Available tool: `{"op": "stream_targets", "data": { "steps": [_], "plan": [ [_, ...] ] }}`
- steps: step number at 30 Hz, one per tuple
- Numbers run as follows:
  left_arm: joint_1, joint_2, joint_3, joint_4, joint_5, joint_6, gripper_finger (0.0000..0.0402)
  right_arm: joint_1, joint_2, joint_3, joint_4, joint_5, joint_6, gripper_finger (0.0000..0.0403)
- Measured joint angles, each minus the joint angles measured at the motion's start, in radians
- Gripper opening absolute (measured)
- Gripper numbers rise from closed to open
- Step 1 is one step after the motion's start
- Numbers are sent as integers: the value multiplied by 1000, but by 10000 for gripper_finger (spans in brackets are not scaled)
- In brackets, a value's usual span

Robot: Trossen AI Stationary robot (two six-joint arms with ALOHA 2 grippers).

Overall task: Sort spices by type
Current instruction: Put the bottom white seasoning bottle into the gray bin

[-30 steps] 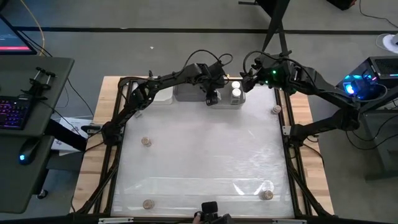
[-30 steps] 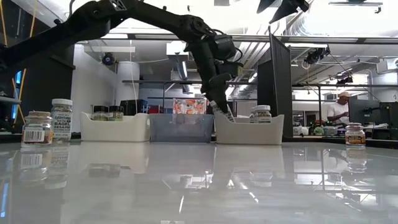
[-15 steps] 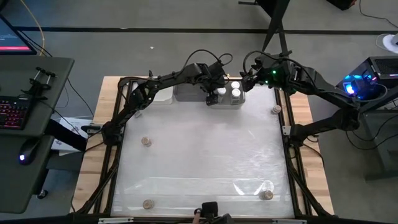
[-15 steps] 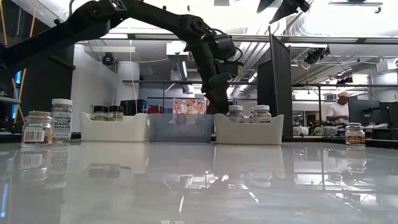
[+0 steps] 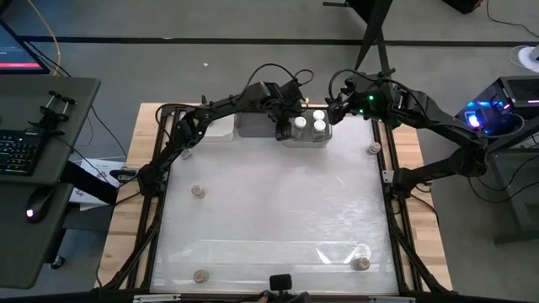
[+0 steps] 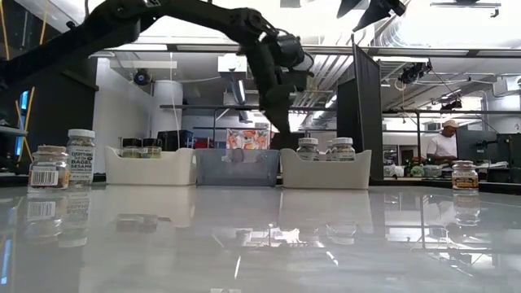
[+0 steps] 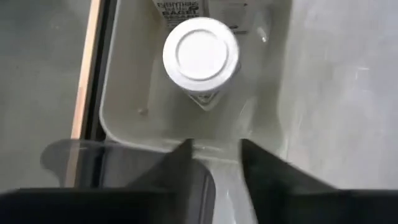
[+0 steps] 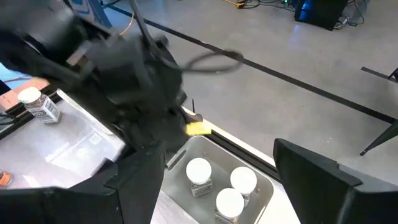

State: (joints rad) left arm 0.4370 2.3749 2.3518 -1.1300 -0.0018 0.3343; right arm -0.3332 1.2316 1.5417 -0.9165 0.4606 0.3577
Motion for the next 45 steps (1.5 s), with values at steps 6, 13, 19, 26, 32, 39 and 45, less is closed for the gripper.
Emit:
{"op": "stream_targets", "data": {
  "steps": [6, 13, 19, 26, 32, 39, 45],
  "plan": [
    [8, 8, 2, 39, 173, -19, 10, -1, 0, -2, 0, 3, -22, 293],
    [-2, 18, -49, 67, 207, -16, 1, -1, 0, -2, 0, 6, -18, 293],
    [3, 19, -154, 238, 200, -72, 0, -1, 0, -2, 0, 9, -18, 293],
    [3, 21, -165, 319, 153, -92, 0, -1, 0, -2, 0, 9, -5, 293],
    [4, 26, -165, 401, 74, -64, 0, -1, 0, -2, 0, 9, 7, 293],
    [18, 26, -165, 432, 19, -26, 0, -1, 0, -2, 0, 8, 12, 293],
    [42, 26, -165, 443, -7, -2, 0, -1, 0, -2, 0, 8, 12, 293]
  ]
}}
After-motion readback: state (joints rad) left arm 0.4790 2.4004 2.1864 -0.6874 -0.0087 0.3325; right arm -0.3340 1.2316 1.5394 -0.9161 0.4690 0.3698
